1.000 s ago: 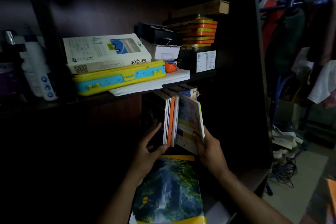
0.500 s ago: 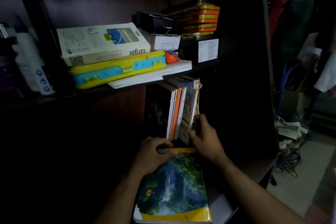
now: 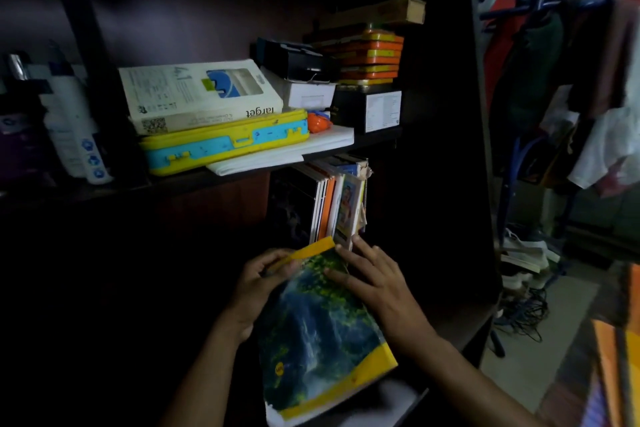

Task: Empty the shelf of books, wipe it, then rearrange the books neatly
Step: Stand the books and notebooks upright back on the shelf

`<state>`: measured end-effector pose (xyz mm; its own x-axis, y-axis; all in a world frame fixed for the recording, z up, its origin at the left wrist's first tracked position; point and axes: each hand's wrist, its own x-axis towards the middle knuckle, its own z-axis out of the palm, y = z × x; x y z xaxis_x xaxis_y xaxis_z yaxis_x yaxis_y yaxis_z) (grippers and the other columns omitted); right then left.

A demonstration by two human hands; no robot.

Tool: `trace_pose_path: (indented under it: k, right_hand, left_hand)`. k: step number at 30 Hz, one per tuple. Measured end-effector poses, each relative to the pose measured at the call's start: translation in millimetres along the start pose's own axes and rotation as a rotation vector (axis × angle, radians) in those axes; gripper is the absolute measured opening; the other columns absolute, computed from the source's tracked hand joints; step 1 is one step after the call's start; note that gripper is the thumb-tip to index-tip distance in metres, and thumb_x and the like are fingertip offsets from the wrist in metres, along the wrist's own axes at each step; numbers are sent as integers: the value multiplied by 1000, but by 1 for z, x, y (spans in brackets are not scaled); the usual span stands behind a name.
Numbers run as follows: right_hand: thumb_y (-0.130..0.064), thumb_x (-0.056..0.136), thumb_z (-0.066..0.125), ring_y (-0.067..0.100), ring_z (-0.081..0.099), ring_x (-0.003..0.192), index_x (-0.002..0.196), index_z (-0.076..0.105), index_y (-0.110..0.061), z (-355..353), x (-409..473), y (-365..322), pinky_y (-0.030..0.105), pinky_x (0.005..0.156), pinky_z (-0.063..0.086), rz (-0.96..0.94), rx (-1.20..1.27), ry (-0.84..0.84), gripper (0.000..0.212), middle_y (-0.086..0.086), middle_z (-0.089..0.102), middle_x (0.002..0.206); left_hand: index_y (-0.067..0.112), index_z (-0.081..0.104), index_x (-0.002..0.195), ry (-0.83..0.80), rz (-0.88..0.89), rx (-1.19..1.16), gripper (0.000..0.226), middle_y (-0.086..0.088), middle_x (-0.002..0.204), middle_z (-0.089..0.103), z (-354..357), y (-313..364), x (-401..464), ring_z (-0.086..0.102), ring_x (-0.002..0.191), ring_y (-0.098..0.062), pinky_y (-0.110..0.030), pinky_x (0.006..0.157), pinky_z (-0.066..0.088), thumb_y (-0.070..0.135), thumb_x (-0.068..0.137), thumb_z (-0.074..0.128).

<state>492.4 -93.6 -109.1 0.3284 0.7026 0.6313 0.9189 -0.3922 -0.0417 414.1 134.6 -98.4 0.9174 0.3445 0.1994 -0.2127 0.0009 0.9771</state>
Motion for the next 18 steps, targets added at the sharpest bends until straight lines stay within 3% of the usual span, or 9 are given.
trace_pose_path:
  k: [4,7,8,9,11,13,14,16,18]
  right_hand:
    - [-51,106,39,16,34,147,128,62,-23,-2,-3,4,34,121,25,78,239,237,43,-3,49,148]
    - [-57,103,38,12,67,98,113,70,-16,-7,-8,2,12,93,41,380,403,459,53,5,70,105]
    - [-61,101,38,14,66,84,104,73,-12,-8,-9,1,11,82,42,461,423,519,60,10,71,91]
    - [-60,101,40,14,65,81,102,71,-18,-9,-9,0,14,78,44,516,446,567,52,10,71,88]
    - [-44,102,48,9,63,97,106,58,-41,-13,-6,-3,15,85,47,589,518,647,11,0,67,102]
    - [-34,103,48,6,58,108,119,50,-41,-20,-3,-4,11,91,42,680,586,695,18,-2,62,116]
    - [-34,103,47,11,57,113,130,49,-32,-20,-3,-2,16,93,41,729,594,718,27,2,62,122]
    - [-30,106,46,27,58,117,148,37,-17,-22,-4,3,27,95,39,863,592,733,45,11,61,129]
    - [-30,106,43,33,58,117,154,29,-14,-21,-6,11,32,93,39,959,604,770,52,17,59,131]
  left_hand:
    - [11,72,112,-1,-52,-217,39,-9,112,75,9,13,2,73,97,-18,-26,80,58,39,89,57]
    - [10,74,99,-41,-107,-296,31,-12,96,76,18,15,-2,75,77,-16,-23,61,57,29,77,62]
    - [6,70,107,-68,-126,-315,30,-17,103,75,20,13,-5,76,84,-22,-27,63,59,24,82,63]
    - [4,66,115,-105,-133,-316,32,-20,112,73,22,11,-7,75,95,-27,-31,69,61,19,87,65]
    - [6,63,125,-168,-133,-287,37,-15,121,72,23,8,-10,71,110,-30,-35,81,61,17,90,65]
    - [13,65,125,-166,-101,-203,39,-9,120,73,23,8,-8,72,108,-25,-33,82,61,22,88,61]
    - [15,68,122,-122,-66,-163,35,-7,116,75,23,9,-6,73,100,-21,-29,77,60,23,89,61]
    - [18,73,111,65,8,-102,21,-3,100,77,19,5,-2,69,76,-16,-21,61,53,19,93,62]
    - [22,75,103,240,66,-39,17,2,85,73,13,-5,6,60,69,-13,-18,53,46,12,96,63]
